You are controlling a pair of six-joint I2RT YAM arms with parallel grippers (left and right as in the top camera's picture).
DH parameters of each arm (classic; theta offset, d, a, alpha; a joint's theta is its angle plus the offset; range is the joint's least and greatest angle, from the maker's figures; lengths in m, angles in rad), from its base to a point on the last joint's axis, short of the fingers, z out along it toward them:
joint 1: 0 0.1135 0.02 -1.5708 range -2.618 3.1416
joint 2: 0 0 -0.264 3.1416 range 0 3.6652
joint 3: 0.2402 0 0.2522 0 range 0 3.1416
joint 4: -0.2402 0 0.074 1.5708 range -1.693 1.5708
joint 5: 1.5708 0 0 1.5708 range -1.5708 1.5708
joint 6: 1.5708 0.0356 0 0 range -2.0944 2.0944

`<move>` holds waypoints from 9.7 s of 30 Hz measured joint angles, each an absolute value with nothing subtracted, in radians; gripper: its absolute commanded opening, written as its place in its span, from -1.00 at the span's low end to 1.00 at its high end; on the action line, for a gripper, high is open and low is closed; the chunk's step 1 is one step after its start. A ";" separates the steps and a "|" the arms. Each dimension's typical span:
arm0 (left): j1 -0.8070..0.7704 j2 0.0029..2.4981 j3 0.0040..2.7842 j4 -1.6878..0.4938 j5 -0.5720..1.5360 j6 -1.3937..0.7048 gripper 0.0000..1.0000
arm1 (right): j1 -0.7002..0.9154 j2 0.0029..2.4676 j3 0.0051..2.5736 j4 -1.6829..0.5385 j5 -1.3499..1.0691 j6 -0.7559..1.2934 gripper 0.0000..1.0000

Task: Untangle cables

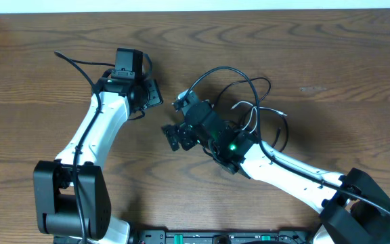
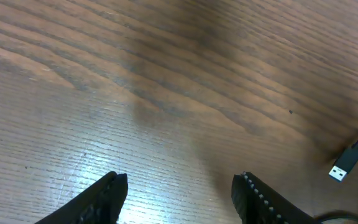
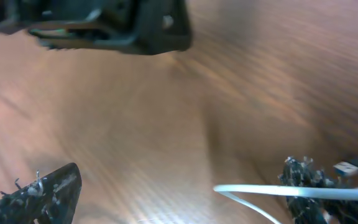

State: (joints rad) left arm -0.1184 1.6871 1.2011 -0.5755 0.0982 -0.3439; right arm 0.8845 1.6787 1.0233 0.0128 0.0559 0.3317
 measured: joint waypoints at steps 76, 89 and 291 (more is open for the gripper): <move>-0.118 1.715 1.201 -0.570 0.098 -0.381 -0.07 | 0.391 2.035 1.028 0.527 -0.339 1.163 -0.96; -0.118 1.715 1.201 -0.568 0.098 -0.382 -0.05 | 0.391 2.045 1.028 0.607 -0.538 1.008 -0.97; -0.118 1.715 1.201 -0.568 0.099 -0.388 -0.24 | 0.491 1.916 1.497 -1.089 -0.063 0.373 -0.24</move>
